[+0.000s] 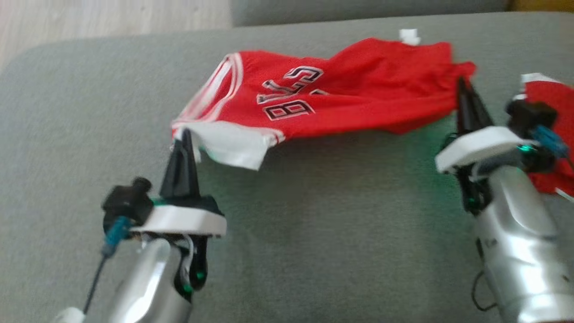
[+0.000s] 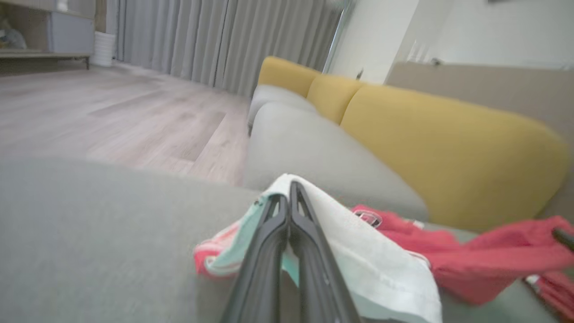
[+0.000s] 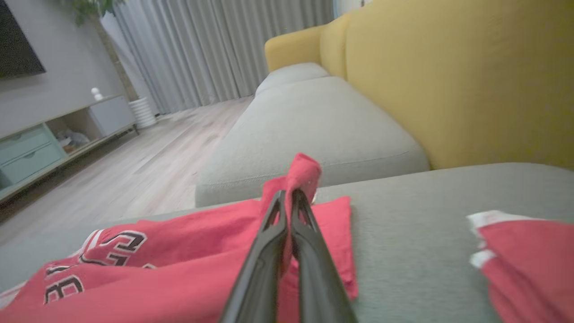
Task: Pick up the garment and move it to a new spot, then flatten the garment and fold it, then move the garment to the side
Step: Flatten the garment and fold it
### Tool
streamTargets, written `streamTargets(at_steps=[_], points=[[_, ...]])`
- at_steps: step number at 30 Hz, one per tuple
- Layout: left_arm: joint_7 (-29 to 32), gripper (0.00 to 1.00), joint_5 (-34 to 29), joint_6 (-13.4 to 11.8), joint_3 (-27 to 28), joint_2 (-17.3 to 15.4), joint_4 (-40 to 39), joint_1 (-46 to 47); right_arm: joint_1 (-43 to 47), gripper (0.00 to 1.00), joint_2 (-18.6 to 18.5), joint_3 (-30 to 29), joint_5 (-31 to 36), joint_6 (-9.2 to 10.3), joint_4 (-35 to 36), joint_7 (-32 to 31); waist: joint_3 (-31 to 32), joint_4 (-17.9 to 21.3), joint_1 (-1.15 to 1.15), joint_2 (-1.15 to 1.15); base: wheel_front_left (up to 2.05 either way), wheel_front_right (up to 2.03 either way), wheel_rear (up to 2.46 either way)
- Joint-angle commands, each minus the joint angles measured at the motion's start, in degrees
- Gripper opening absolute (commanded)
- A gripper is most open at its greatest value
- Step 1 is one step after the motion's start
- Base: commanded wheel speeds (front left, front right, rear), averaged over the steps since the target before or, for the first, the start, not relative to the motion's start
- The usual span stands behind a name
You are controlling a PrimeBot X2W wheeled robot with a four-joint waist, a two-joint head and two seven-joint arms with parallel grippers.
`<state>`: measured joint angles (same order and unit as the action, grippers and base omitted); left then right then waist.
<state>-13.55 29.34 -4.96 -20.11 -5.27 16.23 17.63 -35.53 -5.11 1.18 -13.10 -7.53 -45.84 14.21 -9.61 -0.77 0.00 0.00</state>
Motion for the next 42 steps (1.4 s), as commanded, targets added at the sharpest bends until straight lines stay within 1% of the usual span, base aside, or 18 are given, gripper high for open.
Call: streamTargets(at_steps=[1, 4, 5, 8, 11, 15, 21, 24, 27, 29, 30, 32, 35, 37, 39, 42], points=[[-0.4, 0.00, 0.7, 0.2, 2.8, -1.3, -4.3, 2.9, -0.3, 0.00, -0.6, -0.4, 0.4, 0.04, 5.0, 0.6, 2.3, 2.2, 0.00, 0.00, 0.00, 0.00, 0.00], [0.9, 0.00, 2.9, 0.3, 5.0, -1.8, -10.0, 5.5, 1.8, 0.00, -1.2, -2.7, 0.7, 0.04, 13.6, -1.8, 3.4, 3.3, 0.00, 0.00, 0.00, 0.00, 0.00], [0.9, 0.00, 2.9, 0.3, 5.0, -1.8, -10.0, 5.5, 1.8, 0.00, -1.2, -2.7, 0.7, 0.04, 13.6, -1.8, 3.4, 3.3, 0.00, 0.00, 0.00, 0.00, 0.00], [2.4, 0.00, 5.1, 0.2, 7.4, -2.2, -15.2, 9.2, 3.1, 0.00, -2.0, -4.3, 1.0, 0.04, 23.0, -5.1, 4.2, 3.8, 0.00, 0.00, 0.00, 0.00, 0.00], [3.3, 0.00, 6.9, -0.6, 9.8, -2.4, -18.8, 13.1, 3.9, 0.00, -2.6, -5.0, 1.1, 0.04, 31.0, -8.2, 5.4, 4.0, 0.00, 0.00, 0.00, 0.00, 0.00], [3.9, 0.00, 8.5, -1.5, 12.1, -2.2, -22.2, 17.8, 3.8, 0.00, -3.2, -4.6, 1.3, 0.04, 38.9, -11.1, 6.8, 4.1, 0.00, 0.00, 0.00, 0.00, 0.00], [5.4, 0.00, 8.5, -2.9, 12.6, -2.4, -29.2, 21.5, 4.8, 0.00, -2.5, -5.2, 1.7, 0.04, 49.7, -14.5, 8.1, 3.6, 0.00, 0.00, 0.00, 0.00, 0.00], [7.3, 0.00, 8.1, -4.3, 12.6, -2.9, -33.7, 21.6, 6.0, 0.00, -2.2, -5.9, 2.5, 0.04, 55.1, -16.5, 8.3, 3.4, 0.00, 0.00, 0.00, 0.00, 0.00], [10.3, 0.00, 8.8, -6.9, 13.1, -2.9, -37.4, 21.1, 7.1, 0.00, -1.6, -6.9, 2.9, 0.04, 59.6, -19.3, 7.6, 3.0, 0.00, 0.00, 0.00, 0.00, 0.00], [12.2, 0.00, 8.2, -7.6, 13.2, -4.1, -38.4, 21.5, 7.4, 0.00, -1.4, -7.3, 3.2, 0.04, 61.9, -21.0, 6.2, 2.7, 0.00, 0.00, 0.00, 0.00, 0.00], [12.9, 0.00, 8.0, -7.8, 13.4, -4.7, -38.2, 21.9, 7.4, 0.00, -1.4, -7.4, 3.4, 0.04, 62.5, -21.8, 5.4, 2.6, 0.00, 0.00, 0.00, 0.00, 0.00], [14.4, 0.00, 8.3, -7.4, 13.5, -5.8, -36.1, 23.4, 6.7, 0.00, -1.5, -7.3, 3.6, 0.04, 62.5, -23.3, 3.3, 2.2, 0.00, 0.00, 0.00, 0.00, 0.00], [15.8, 0.00, 8.1, -5.6, 13.7, -8.2, -29.2, 27.8, 3.4, 0.00, -1.5, -6.7, 2.4, 0.04, 58.6, -25.3, -0.3, 1.9, 0.00, 0.00, 0.00, 0.00, 0.00], [16.4, 0.00, 8.2, -4.2, 13.8, -9.5, -22.9, 32.3, -0.7, 0.00, -2.5, -5.9, 2.2, 0.04, 54.0, -25.8, -3.5, 1.7, 0.00, 0.00, 0.00, 0.00, 0.00], [16.4, 0.00, 7.5, -2.6, 13.7, -10.9, -15.8, 38.0, -6.4, 0.00, -3.8, -4.8, 2.9, 0.04, 48.4, -25.0, -6.9, 1.6, 0.00, 0.00, 0.00, 0.00, 0.00], [14.3, 0.00, 6.0, -0.3, 13.5, -12.2, -4.6, 47.7, -17.0, 0.00, -3.5, -4.3, 3.1, 0.04, 38.0, -22.4, -10.8, 1.5, 0.00, 0.00, 0.00, 0.00, 0.00]])
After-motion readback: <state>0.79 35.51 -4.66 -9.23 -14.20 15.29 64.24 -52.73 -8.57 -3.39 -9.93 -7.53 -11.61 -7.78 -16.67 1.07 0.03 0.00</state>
